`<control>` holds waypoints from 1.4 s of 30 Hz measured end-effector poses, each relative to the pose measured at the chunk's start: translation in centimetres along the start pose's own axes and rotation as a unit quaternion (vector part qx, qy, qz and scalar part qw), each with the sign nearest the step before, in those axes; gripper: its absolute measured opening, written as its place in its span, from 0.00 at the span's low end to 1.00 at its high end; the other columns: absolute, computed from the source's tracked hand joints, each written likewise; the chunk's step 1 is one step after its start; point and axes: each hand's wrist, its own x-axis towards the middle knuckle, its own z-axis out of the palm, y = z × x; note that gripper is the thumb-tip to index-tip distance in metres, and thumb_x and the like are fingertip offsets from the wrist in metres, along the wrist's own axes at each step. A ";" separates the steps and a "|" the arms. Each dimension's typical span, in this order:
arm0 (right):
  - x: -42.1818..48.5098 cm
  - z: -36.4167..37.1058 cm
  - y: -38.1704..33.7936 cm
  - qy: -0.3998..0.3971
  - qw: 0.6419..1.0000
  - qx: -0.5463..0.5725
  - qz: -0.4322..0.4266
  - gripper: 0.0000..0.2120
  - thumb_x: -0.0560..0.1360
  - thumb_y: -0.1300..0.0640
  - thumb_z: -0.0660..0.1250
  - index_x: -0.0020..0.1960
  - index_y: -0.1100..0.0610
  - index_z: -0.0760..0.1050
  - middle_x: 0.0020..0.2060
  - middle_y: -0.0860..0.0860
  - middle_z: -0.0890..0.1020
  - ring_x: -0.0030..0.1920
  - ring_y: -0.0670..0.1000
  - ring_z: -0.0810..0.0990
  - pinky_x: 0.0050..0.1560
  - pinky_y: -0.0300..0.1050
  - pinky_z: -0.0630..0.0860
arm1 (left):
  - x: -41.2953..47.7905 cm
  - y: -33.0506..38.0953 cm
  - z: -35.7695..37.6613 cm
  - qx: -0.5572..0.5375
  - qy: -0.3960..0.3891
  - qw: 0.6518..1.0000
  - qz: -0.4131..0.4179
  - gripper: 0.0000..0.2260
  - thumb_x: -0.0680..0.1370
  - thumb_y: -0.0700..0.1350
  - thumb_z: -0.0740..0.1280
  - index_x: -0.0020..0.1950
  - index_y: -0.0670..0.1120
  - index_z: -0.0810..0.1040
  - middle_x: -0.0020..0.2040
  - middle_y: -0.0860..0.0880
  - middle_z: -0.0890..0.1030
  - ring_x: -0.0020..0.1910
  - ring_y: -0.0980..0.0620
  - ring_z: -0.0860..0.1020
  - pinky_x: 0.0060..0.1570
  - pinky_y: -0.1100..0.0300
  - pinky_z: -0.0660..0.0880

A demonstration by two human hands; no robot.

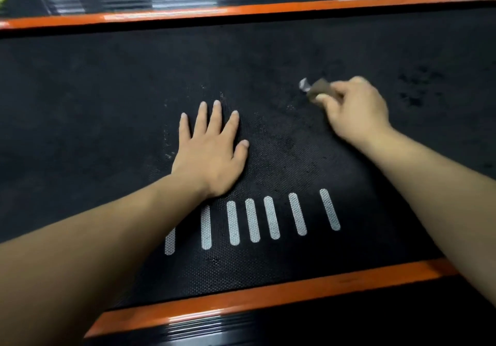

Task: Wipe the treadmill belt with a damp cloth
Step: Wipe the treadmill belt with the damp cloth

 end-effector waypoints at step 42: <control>-4.7 -4.5 7.1 -0.102 0.959 0.062 -0.257 0.17 0.75 0.38 0.61 0.50 0.47 0.83 0.37 0.46 0.70 0.41 0.54 0.75 0.43 0.50 0.72 | 8.4 9.9 0.1 -0.114 0.050 0.985 -0.120 0.23 0.85 0.56 0.50 0.81 0.61 0.58 0.85 0.47 0.48 0.83 0.44 0.41 0.76 0.35 0.33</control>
